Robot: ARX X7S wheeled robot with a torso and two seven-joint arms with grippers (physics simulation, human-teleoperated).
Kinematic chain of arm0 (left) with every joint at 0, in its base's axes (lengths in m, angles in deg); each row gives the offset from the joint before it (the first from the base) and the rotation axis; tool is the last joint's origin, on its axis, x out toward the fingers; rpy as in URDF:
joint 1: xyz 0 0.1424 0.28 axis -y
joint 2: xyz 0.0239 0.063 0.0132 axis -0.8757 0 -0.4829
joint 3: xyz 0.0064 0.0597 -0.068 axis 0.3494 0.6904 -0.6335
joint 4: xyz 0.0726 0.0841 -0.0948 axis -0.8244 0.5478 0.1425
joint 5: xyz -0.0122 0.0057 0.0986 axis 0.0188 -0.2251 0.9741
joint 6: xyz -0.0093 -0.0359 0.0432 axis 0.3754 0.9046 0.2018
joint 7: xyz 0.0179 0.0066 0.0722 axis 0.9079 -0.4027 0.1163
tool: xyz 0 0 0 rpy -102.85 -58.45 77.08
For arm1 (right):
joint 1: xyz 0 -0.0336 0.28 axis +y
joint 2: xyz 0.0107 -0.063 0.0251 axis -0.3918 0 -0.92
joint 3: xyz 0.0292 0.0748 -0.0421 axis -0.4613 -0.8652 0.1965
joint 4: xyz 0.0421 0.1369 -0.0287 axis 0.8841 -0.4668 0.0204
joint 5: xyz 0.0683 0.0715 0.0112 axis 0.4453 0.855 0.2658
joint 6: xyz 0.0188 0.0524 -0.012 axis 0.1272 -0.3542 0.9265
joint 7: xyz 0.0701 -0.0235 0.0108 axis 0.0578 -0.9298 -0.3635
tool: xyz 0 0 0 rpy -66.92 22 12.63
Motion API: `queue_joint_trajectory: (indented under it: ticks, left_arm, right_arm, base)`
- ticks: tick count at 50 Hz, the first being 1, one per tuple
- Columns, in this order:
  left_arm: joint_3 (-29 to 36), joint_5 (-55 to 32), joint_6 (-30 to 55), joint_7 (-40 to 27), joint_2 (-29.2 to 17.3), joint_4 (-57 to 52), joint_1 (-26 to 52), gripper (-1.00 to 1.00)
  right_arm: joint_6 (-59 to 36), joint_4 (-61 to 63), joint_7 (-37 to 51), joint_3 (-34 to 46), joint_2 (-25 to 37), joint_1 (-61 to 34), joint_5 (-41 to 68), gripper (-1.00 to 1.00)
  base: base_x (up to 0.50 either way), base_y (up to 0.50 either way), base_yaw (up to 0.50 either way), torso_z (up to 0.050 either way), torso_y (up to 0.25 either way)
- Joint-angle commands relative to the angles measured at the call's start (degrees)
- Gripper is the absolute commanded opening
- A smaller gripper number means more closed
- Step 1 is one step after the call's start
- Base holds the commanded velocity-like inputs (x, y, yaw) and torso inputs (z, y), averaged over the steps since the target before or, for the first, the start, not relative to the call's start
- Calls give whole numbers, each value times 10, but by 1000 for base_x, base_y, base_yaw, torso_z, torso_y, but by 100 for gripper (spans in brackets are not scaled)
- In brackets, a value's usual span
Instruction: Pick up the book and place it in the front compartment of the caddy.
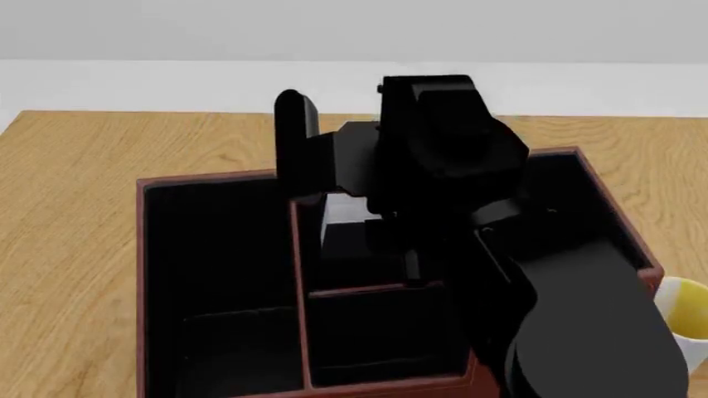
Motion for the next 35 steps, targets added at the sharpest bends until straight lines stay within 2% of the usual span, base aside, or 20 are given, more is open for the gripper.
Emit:
queue_joint_trajectory:
  ticks: [1,4,5,21,35]
  left_arm:
    - [1,-1,1,2,1,1,3,100]
    - [-3,-2,-4,-1,-5,0,-4,100]
    - [-5,-1,-6,-3,-8,-2,-8,100]
    - [2,4,-3,8,7,14,3,100]
    - [-5,2,-4,-1,-4,2,-3,100]
  right_arm:
    - [19,-9,18,-30,-1,16,-44,-100]
    - [12,-7,18,-31,-1,19,-42,-100]
    - [10,-8,22,-30,-1,19,-44,100]
    - [7,-15,27,-29,-1,12,-49,100]
    - [11,-10,30,-34,-1,-3,-42,100]
  base:
    - [0,0,0,0,10]
    - [0,0,0,0,0]
    - [0,0,0,0,0]
    - [0,0,0,0,0]
    - [0,0,0,0,0]
